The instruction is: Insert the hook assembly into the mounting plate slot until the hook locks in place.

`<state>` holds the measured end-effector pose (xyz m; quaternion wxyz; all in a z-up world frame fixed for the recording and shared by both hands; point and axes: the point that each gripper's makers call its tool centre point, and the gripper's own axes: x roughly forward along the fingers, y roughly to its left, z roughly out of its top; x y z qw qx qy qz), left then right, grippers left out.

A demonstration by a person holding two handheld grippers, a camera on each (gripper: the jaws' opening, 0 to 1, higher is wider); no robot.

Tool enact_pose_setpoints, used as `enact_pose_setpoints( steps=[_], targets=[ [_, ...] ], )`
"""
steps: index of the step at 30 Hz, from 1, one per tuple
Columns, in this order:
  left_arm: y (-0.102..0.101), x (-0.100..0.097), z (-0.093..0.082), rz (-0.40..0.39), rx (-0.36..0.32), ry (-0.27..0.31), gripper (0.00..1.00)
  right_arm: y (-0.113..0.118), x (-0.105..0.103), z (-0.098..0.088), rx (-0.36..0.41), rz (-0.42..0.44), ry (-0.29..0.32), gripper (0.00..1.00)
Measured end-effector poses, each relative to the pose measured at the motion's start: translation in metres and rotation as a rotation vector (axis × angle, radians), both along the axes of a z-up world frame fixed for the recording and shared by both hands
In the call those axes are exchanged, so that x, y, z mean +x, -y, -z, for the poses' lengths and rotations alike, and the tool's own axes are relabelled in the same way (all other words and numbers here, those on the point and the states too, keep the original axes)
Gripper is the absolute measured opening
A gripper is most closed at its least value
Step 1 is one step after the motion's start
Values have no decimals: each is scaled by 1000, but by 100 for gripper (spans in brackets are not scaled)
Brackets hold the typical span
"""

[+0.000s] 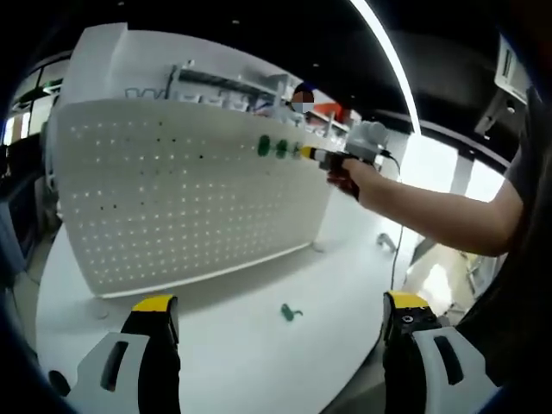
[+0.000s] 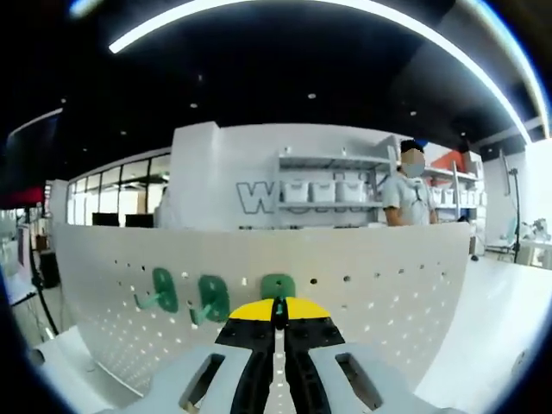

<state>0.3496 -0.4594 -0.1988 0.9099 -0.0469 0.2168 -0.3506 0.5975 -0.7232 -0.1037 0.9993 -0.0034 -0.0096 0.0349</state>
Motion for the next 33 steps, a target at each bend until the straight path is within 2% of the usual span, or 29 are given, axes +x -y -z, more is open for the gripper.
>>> enact_pose_setpoints(
  steps=[5,10,11,12,13,17,21,22,23,24,27,33],
  targets=[
    [-2,0,1,-8,-2,-3,100,-3,-1,3,-29,5,8,0],
    [-2,-1,3,-10,-2,-7,100,-5,-3,3,-100,3,-12,1],
    [-2,-1,3,-10,-4,-7,100,-5,-3,4,-86,4,-34,1],
    [-1,-2,3,-9,-4,-8,100,-5,-3,5,-39,2,-51,1],
    [-1,-2,4,-9,-3,-9,100,-4,-2,5,-32,3,-49,1],
    [-2,-3,3,-13,-3,-7,100,-4,-5,2,-61,9,-48,4],
    [-4,-4,0,-20,-1,-1,100,-5,-12,-13,-54,4,-12,7],
    [-5,-4,-1,-22,-1,3,100,-6,-14,-17,-44,-4,0,8],
    [-5,-4,-1,-24,-1,5,100,-11,-17,-26,7,-32,26,9],
    [-5,-4,-1,-24,0,5,100,-12,-21,-29,10,-34,29,10],
    [-4,-6,-1,-25,-1,4,100,-12,-39,-45,-19,-25,65,10],
    [0,-10,-3,-16,2,13,100,-18,-58,-55,-47,-65,72,13]
  ],
)
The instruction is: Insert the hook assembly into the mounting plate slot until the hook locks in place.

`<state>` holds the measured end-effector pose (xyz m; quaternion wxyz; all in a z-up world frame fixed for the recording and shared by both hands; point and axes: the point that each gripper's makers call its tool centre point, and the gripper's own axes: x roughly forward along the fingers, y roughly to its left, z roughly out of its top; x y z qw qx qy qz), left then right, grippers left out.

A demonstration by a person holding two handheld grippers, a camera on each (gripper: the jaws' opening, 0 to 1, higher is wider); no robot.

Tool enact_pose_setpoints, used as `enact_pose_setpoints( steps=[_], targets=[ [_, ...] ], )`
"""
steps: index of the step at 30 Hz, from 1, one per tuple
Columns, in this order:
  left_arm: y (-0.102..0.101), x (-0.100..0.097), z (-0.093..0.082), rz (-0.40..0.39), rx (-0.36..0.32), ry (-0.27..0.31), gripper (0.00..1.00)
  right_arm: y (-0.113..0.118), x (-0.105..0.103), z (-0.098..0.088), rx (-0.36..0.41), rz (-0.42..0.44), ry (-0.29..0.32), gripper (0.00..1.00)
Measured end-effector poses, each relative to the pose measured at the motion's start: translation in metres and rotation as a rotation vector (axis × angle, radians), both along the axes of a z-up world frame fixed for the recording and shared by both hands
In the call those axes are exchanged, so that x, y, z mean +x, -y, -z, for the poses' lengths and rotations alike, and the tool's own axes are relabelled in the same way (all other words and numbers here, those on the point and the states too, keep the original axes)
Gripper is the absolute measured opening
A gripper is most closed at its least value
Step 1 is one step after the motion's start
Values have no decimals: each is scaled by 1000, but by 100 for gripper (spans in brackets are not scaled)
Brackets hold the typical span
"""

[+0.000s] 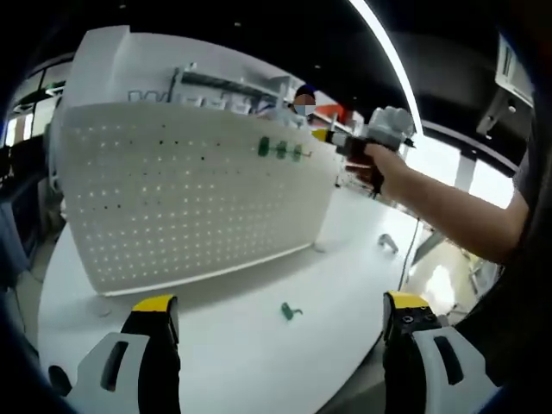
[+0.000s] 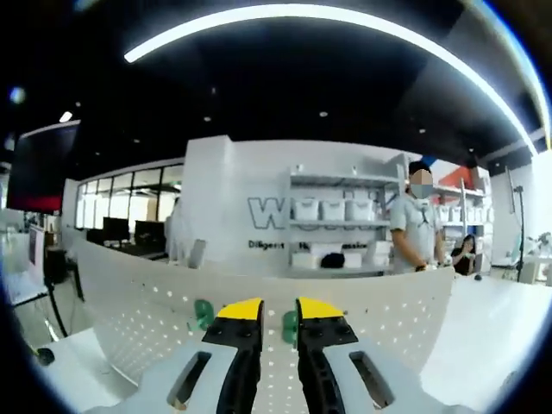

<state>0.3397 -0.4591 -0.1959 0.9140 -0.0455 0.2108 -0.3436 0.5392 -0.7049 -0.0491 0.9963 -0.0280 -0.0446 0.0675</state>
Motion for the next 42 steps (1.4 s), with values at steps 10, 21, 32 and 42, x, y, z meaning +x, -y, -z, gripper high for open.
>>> enact_pose_setpoints(
  steps=[10,21,32,42],
  targets=[
    [5,-6,-8,10,1,20,99,-5,-34,17,-77,-45,-49,14],
    [6,-13,-10,14,3,26,99,-12,-74,39,-152,-92,-99,17],
    [4,-16,-13,10,-4,35,99,-28,-103,75,-155,-160,-182,21],
    [0,-20,-6,1,-8,20,99,-33,-138,125,-205,-212,-297,23]
  ],
)
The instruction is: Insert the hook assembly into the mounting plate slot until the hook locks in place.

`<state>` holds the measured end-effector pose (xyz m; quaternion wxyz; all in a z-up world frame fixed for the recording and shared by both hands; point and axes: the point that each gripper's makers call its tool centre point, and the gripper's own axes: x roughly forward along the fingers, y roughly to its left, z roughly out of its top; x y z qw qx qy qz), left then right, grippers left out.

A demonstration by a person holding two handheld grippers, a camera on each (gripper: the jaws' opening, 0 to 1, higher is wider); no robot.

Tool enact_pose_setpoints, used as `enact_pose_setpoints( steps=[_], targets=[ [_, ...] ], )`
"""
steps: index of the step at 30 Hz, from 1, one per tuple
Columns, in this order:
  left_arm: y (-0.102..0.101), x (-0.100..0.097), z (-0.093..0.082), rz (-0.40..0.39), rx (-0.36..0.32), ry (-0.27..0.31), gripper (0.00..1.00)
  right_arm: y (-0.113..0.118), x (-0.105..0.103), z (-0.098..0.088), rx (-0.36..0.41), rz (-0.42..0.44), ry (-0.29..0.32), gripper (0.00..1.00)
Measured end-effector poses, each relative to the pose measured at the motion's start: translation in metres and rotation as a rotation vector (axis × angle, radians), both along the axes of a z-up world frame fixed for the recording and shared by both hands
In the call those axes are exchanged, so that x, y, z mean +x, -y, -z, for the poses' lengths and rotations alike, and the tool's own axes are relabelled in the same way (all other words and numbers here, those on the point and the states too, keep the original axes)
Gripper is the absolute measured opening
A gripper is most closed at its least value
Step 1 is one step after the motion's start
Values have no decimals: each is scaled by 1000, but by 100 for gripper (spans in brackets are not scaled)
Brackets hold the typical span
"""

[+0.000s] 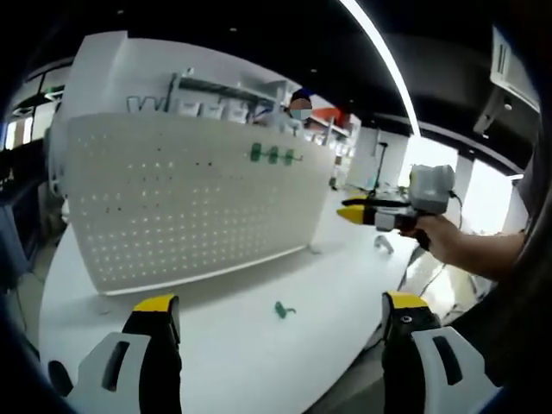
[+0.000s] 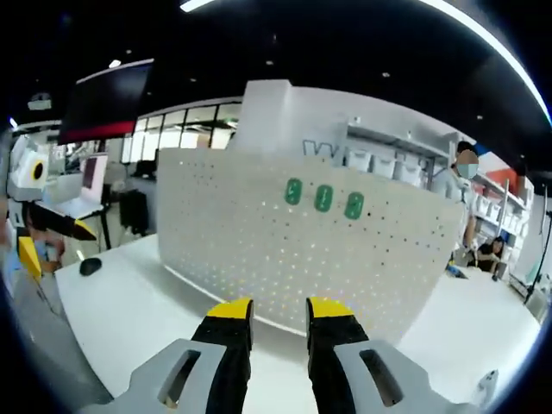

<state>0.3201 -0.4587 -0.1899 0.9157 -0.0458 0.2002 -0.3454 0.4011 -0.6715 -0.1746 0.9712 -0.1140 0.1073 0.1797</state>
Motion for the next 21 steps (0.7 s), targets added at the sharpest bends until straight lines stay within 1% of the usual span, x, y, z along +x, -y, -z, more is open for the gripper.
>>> enact_pose_setpoints(
  steps=[3,6,9,10,15,17,21],
  targets=[
    [-2,-1,2,-2,0,-6,99,-6,-12,15,-2,-28,-42,23],
    [-3,-1,4,-5,-6,-12,99,-12,-26,32,-37,-66,-80,23],
    [-4,-1,5,-7,-2,-15,98,-16,-36,50,-29,-86,-138,23],
    [-4,-1,6,-7,-3,-16,98,-16,-37,51,-27,-84,-138,23],
    [-4,0,6,-10,-7,-19,98,-19,-52,69,-39,-95,-168,23],
    [-4,-1,7,-10,-6,-21,98,-19,-57,77,-26,-93,-199,24],
    [-4,-2,8,-8,-4,-25,98,-19,-67,88,-41,-100,-221,24]
  ],
)
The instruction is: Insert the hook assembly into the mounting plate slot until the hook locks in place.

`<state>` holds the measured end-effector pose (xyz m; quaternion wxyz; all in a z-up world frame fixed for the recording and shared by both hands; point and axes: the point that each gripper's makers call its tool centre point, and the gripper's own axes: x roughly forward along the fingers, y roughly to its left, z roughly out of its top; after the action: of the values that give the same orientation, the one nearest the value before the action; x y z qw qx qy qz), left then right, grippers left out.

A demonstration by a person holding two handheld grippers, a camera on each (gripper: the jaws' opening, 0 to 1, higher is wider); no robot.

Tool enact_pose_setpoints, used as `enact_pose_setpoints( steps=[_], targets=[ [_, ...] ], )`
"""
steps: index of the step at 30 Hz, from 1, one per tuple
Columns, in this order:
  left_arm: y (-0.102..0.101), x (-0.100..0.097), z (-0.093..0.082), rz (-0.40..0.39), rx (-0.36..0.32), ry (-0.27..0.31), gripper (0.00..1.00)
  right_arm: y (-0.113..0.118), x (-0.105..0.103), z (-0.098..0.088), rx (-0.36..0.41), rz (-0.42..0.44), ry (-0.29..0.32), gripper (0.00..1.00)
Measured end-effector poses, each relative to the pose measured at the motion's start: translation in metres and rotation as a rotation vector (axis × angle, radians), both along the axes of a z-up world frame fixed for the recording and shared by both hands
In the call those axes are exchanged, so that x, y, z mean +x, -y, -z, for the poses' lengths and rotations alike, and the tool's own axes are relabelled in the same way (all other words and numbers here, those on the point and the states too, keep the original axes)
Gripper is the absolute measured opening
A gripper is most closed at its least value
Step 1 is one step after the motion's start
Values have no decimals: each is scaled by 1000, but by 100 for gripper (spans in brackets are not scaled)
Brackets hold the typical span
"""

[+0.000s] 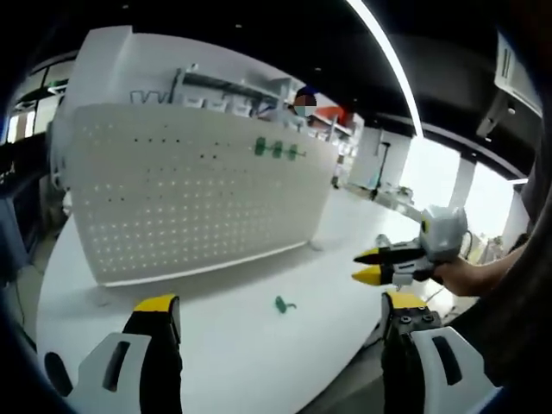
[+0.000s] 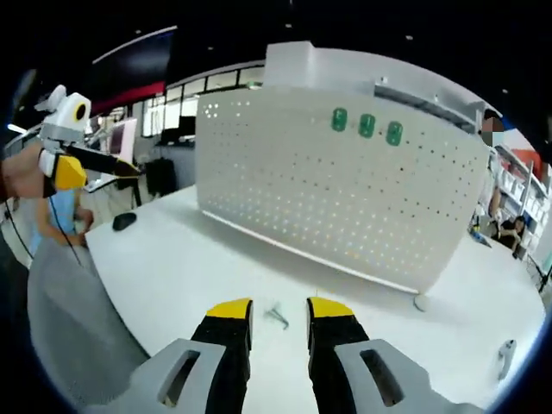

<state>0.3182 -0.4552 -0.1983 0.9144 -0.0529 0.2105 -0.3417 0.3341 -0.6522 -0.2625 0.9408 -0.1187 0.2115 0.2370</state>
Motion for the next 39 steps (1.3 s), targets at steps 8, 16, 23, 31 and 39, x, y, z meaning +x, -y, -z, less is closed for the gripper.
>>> enact_pose_setpoints(
  steps=[8,16,23,31,39],
  targets=[
    [0,-1,6,3,4,-18,97,0,-19,18,-14,-11,-45,24],
    [4,1,7,10,7,-23,97,6,-25,26,-11,-5,-63,23],
    [5,0,9,11,8,-34,97,5,-33,38,-24,-22,-87,23],
    [4,1,13,13,13,-44,97,2,-27,54,-64,-67,-119,23],
    [5,2,16,13,14,-54,97,-8,1,60,-105,-124,-94,22]
  ],
)
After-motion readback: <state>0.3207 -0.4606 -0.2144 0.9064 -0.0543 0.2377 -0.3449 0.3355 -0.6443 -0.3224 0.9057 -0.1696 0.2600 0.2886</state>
